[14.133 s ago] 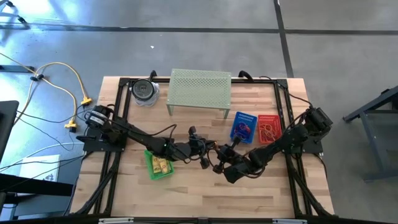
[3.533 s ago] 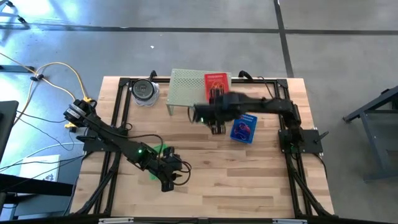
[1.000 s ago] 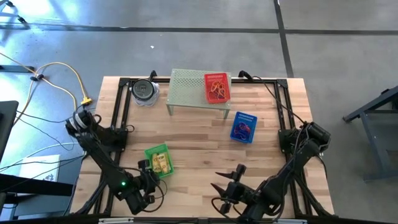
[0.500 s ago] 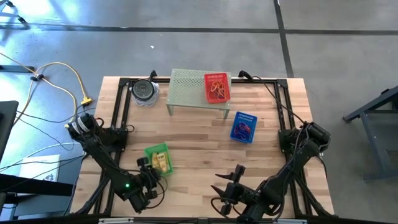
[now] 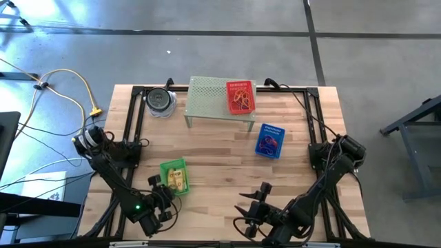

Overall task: Pick & Place Office Desk Supplies
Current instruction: Put the green on the shelf

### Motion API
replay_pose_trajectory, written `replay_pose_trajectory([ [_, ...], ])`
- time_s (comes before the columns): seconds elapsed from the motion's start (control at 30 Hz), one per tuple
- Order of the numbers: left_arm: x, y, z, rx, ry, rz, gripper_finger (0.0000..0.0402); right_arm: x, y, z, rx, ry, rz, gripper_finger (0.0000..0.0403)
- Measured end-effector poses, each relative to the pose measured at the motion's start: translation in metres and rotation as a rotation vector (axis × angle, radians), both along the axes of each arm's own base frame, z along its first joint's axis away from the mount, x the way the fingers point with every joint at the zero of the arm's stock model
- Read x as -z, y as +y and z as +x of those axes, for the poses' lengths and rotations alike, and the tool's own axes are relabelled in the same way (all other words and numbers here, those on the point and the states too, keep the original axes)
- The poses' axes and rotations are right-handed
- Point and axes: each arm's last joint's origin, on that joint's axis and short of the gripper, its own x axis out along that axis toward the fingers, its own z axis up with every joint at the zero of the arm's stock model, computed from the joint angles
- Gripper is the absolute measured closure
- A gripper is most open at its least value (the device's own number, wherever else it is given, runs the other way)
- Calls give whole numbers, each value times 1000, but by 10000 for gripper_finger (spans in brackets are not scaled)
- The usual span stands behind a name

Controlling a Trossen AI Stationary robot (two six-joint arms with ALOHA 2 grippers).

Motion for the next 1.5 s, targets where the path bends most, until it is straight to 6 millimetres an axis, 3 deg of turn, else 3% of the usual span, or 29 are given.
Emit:
replay_pose_trajectory([
  [0.27, 1, -1, -2, 33, 42, -5, 388, 1, -1, -1, 7, 5, 1, 208],
  [0.5, -9, -9, 0, 169, 88, 16, 399, 1, -1, -1, 7, 11, -5, 208],
  [0.67, -43, -7, 17, 259, 192, 72, 400, 1, -1, -1, 6, 11, -10, 208],
  [0.97, -145, 12, 53, 496, 271, 184, 400, 1, -3, -1, 11, 17, -26, 208],
  [1.17, -197, 53, 68, 633, 242, 292, 401, 1, -5, -1, 31, 3, -57, 208],
  [1.5, -247, 186, 64, 423, 174, 253, 401, 2, -21, 7, 92, 17, -123, 208],
])
